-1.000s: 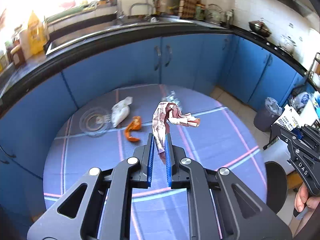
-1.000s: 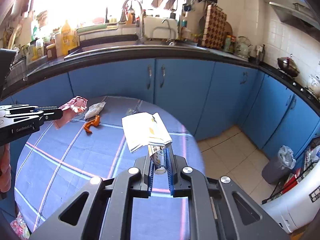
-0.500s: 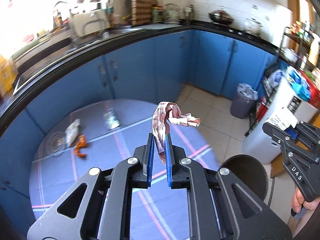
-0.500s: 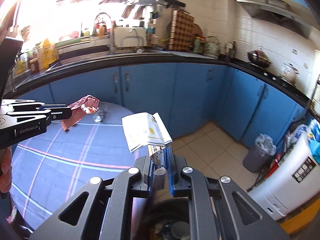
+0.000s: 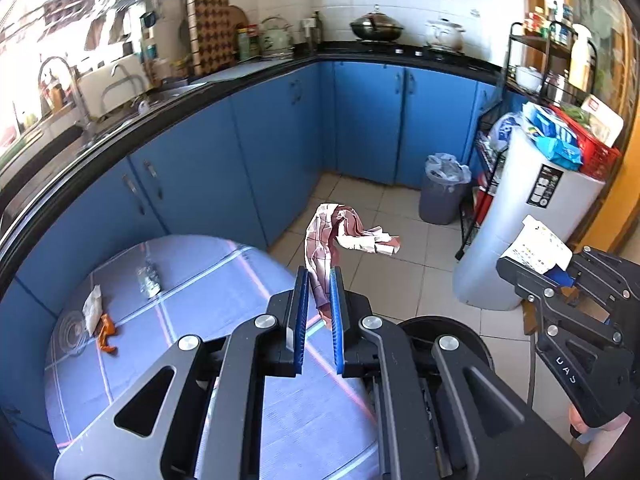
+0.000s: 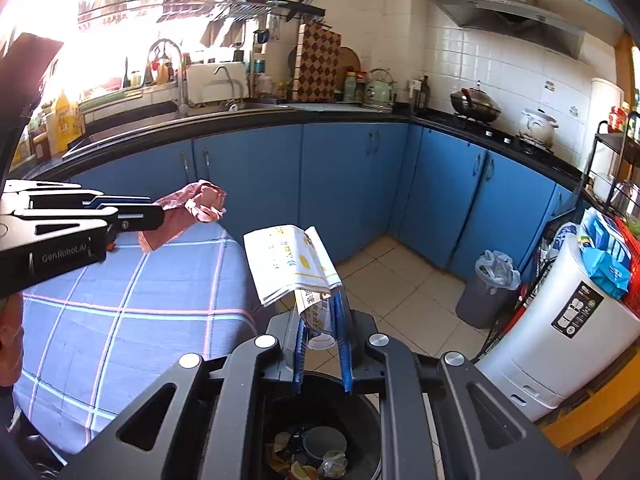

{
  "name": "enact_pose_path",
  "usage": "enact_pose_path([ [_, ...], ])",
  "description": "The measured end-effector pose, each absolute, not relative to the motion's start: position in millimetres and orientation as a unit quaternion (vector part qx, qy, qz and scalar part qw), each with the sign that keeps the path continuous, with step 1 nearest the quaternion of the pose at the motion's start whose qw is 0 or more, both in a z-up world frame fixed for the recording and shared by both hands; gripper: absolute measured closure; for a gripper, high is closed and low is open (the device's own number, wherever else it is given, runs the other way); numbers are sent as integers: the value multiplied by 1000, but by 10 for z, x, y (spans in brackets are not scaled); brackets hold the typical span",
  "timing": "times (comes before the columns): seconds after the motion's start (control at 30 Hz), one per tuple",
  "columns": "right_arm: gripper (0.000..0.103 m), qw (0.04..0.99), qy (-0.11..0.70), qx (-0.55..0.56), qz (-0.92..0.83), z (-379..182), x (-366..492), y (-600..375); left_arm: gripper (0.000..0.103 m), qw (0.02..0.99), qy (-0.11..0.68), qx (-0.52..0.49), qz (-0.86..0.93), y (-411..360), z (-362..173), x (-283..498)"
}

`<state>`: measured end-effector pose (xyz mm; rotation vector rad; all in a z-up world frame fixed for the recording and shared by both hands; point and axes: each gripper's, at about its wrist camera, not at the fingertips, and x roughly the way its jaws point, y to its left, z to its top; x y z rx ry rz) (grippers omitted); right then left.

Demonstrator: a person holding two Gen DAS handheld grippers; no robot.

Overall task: Collect trash
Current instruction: 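Carry the pink paper to the bin and open the left tool while the right tool drops the white paper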

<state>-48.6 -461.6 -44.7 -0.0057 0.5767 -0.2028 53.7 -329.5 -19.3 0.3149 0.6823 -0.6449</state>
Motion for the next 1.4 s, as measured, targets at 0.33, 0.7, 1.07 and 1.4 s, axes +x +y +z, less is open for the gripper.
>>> enact_pose_path([
  [0.33,53,953,289,36,-88,-428,-637,-4889,92,872,321,168,-329,-3621,-174,405],
  [0.7,20,958,255,50,-124,-399,-836,-5100,92,862,320,184,-346,-3895,-187,287],
  [1.07,20,949,261,42,-171,-494,-846,-5210,92,849,319,196,-372,-4113,-192,166],
  [1.4,20,940,270,37,-205,-599,-904,-5355,88,825,342,193,-407,-4338,-129,159],
])
